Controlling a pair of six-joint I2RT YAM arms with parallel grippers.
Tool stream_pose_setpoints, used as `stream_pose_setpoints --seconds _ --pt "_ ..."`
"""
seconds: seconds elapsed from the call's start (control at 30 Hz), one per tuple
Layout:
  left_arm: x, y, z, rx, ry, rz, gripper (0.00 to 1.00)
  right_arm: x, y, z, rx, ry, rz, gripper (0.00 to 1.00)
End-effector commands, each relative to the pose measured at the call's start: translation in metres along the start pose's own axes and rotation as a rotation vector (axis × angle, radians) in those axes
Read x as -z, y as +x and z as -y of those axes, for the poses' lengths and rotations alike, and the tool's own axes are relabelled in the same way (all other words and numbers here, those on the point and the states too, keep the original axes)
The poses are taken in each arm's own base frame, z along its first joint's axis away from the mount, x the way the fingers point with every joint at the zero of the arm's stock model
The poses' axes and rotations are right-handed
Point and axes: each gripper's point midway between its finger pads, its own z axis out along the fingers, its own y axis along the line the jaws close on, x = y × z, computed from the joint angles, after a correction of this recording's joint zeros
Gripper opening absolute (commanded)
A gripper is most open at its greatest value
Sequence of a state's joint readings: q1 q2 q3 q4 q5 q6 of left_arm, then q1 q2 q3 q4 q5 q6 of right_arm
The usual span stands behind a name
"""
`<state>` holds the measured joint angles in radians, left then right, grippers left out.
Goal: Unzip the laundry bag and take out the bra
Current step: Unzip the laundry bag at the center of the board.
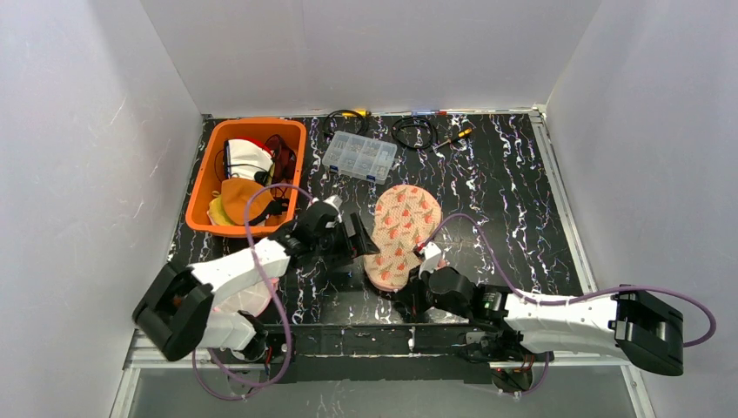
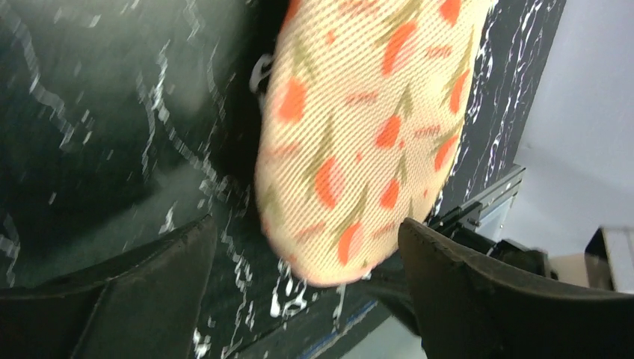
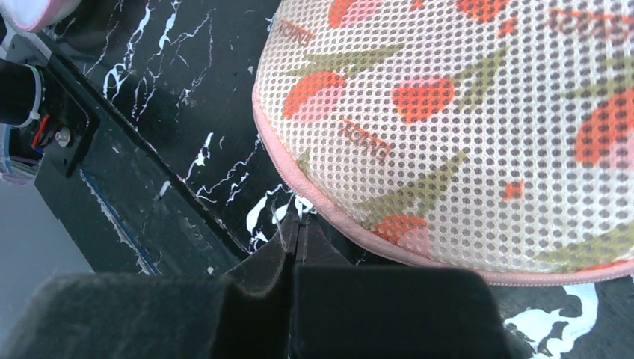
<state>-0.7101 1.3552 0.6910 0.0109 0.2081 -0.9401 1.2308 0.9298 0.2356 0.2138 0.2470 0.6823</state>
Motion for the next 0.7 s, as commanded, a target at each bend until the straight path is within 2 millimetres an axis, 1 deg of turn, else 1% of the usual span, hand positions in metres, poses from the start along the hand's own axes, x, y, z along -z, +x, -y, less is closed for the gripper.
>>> stream_pose_setpoints --seconds 0.0,0.07,0.17,0.2,0.3,0.37,0.5,0.67 --pt "0.030 0.025 -0.026 0.093 -0.038 0.006 0.92 -0.005 -0.039 -0.035 -0.036 -0.097 0.104 0.01" --pt "0.041 0.035 -0.029 0.143 -0.011 0.024 0.94 -0.007 -0.043 -0.042 -0.038 -0.114 0.107 0.01" --pt "0.047 0.051 -0.033 0.194 0.012 0.041 0.95 -0.015 -0.042 -0.048 -0.037 -0.131 0.095 0.01" --pt "0.046 0.055 -0.037 0.208 0.011 0.056 0.95 -0.018 -0.042 -0.050 -0.036 -0.139 0.091 0.01" --pt "0.039 0.059 -0.031 0.249 0.059 0.090 0.94 -0.027 -0.039 -0.057 -0.038 -0.164 0.078 0.01" --pt "0.033 0.060 -0.030 0.274 0.051 0.094 0.94 -0.030 -0.038 -0.062 -0.043 -0.188 0.067 0.01" --pt "0.021 0.057 -0.016 0.280 0.088 0.090 0.90 -0.029 -0.038 -0.074 -0.039 -0.239 0.054 0.01" --pt "0.009 0.054 -0.013 0.312 0.072 0.089 0.86 -0.027 -0.039 -0.078 -0.030 -0.264 0.053 0.01"
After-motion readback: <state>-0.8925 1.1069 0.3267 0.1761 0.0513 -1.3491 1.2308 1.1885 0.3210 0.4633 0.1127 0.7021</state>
